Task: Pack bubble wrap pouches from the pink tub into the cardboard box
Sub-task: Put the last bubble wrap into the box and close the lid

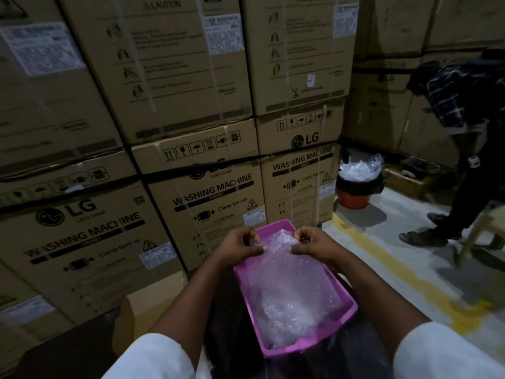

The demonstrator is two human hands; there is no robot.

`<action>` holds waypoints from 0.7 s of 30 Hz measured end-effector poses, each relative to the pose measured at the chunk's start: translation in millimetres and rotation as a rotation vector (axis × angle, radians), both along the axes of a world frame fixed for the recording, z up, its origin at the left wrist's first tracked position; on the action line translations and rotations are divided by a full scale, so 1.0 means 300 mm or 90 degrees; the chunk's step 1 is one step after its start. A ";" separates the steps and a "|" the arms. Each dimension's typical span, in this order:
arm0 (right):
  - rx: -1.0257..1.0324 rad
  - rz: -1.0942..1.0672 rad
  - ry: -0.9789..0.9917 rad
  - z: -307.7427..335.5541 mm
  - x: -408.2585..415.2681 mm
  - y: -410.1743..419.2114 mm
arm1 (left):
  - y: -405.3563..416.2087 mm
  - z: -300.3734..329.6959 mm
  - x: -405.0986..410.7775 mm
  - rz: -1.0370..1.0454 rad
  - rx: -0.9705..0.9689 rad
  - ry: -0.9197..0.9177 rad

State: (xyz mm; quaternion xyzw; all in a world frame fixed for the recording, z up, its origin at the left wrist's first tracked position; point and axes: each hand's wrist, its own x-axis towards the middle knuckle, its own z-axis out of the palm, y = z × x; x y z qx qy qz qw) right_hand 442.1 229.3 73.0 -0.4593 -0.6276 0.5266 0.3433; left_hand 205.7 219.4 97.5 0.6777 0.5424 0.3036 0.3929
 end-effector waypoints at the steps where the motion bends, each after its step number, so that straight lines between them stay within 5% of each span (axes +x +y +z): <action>1: -0.029 -0.003 0.035 0.006 0.005 -0.005 | -0.003 0.005 -0.006 0.023 -0.004 -0.029; 8: -0.126 0.000 0.266 0.059 0.019 -0.028 | -0.023 0.031 -0.049 0.104 0.017 -0.136; 14: -0.107 -0.012 0.191 0.103 0.032 -0.038 | -0.070 0.095 -0.021 0.121 0.062 -0.026; 21: -0.222 0.152 0.491 0.122 0.069 -0.047 | -0.088 0.177 -0.012 0.115 0.007 -0.210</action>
